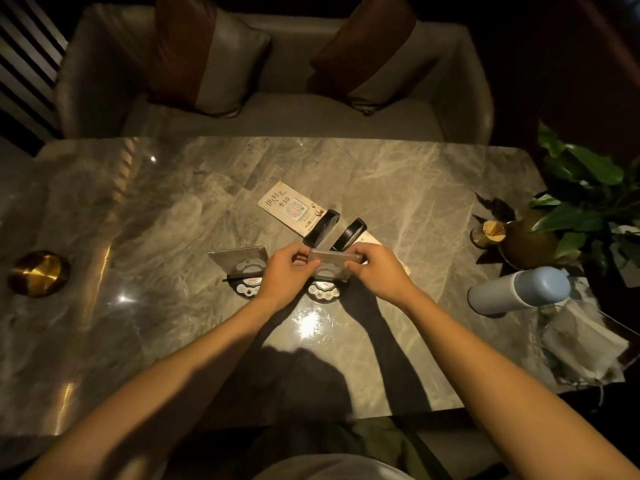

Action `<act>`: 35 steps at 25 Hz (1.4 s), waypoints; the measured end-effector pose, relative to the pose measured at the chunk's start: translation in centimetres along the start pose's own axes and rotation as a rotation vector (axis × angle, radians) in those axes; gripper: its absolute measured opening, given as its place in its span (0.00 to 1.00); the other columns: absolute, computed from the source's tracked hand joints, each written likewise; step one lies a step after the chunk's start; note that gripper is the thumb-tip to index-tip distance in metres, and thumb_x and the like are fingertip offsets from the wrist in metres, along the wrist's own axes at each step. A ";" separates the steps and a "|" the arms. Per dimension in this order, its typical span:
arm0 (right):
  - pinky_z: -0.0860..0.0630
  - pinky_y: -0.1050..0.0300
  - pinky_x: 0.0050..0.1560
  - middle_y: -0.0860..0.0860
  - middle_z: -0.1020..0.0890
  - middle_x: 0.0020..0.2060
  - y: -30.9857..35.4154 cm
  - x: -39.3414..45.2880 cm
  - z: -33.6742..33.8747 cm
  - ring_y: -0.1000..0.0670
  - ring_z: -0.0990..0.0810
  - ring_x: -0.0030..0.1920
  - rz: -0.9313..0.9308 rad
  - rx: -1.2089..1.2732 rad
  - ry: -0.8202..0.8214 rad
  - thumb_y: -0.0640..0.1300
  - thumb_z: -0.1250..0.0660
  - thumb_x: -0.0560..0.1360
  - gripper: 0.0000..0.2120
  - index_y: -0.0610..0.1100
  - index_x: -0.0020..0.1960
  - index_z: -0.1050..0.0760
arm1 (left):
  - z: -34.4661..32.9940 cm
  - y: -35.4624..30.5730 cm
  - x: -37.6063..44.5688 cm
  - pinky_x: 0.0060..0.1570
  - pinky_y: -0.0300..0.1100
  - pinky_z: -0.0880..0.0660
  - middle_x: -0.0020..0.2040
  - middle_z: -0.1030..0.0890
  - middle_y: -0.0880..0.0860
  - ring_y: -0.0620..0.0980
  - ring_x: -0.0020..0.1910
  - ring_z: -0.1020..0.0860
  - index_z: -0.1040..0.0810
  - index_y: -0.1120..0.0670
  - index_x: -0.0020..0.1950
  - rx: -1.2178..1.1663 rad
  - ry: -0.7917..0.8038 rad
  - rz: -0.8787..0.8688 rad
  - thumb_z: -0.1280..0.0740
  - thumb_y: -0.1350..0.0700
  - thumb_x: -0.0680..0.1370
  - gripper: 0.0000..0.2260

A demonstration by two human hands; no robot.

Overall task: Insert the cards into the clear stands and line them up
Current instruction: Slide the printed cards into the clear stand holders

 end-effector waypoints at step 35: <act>0.26 0.56 0.40 0.35 0.18 0.47 -14.1 0.0 4.4 0.44 0.20 0.43 -0.740 0.524 -0.093 0.36 0.30 0.74 0.13 0.29 0.56 0.23 | -11.3 -3.6 14.2 0.51 0.46 0.22 0.59 0.20 0.53 0.53 0.52 0.21 0.29 0.54 0.68 0.671 0.389 0.274 0.23 0.46 0.71 0.30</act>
Point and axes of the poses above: each hand's wrist, its own x-axis towards the middle knuckle, its own z-axis out of the back of the hand, y = z × x, the point moved 6 cm from there along x, towards the middle knuckle
